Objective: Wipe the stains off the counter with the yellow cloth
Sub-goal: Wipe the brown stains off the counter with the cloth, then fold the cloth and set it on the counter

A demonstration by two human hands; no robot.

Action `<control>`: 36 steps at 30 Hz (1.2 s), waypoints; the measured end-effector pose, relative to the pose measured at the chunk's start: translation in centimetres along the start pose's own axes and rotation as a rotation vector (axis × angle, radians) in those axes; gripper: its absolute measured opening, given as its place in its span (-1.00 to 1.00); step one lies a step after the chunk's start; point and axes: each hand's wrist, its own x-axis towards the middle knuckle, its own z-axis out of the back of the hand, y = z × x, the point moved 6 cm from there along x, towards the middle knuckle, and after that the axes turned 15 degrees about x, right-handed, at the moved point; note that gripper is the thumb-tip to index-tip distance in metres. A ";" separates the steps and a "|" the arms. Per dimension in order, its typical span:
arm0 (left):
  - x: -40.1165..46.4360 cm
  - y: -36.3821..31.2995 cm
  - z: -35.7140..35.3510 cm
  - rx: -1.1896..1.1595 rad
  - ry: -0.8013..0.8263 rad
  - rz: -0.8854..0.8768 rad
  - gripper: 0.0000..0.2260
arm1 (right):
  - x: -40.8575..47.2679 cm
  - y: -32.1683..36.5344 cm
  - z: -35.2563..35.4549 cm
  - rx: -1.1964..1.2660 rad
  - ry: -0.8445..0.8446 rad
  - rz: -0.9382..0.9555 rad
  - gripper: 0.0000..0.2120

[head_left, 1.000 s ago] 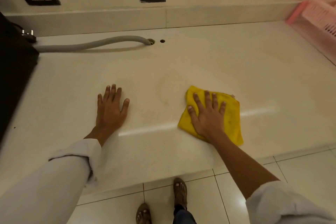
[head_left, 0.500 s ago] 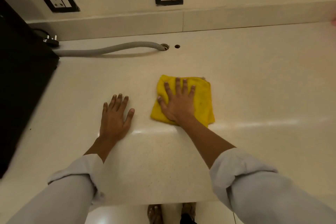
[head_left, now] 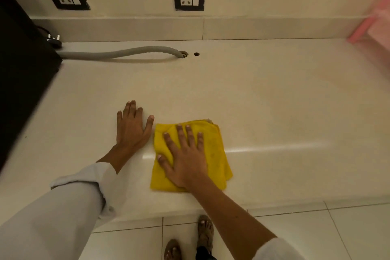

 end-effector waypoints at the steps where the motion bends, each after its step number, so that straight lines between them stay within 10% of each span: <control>1: 0.0 -0.9 0.2 -0.035 0.000 -0.007 -0.40 | -0.9 -0.5 0.3 -0.004 -0.004 -0.013 -0.32; 15: -0.8 -17.3 3.9 -0.134 -0.036 -0.270 -0.67 | -3.6 -12.4 7.3 -0.064 -0.078 -0.214 -0.28; 23: 2.5 -21.1 2.7 -0.235 0.211 -0.273 -0.76 | 3.3 -15.8 10.4 0.074 0.026 -0.103 -0.30; 28: 4.3 -22.4 2.8 -0.178 0.398 -0.257 -0.55 | 1.6 -18.4 16.5 0.182 -0.270 -0.152 -0.43; 32: 4.6 -22.5 2.4 -0.114 0.514 -0.095 -0.29 | -0.3 -21.1 16.5 0.040 -0.001 -0.431 -0.33; 36: 5.2 -22.9 1.8 -0.235 0.575 -0.006 -0.48 | 1.0 -21.6 15.8 0.221 0.026 -0.423 -0.42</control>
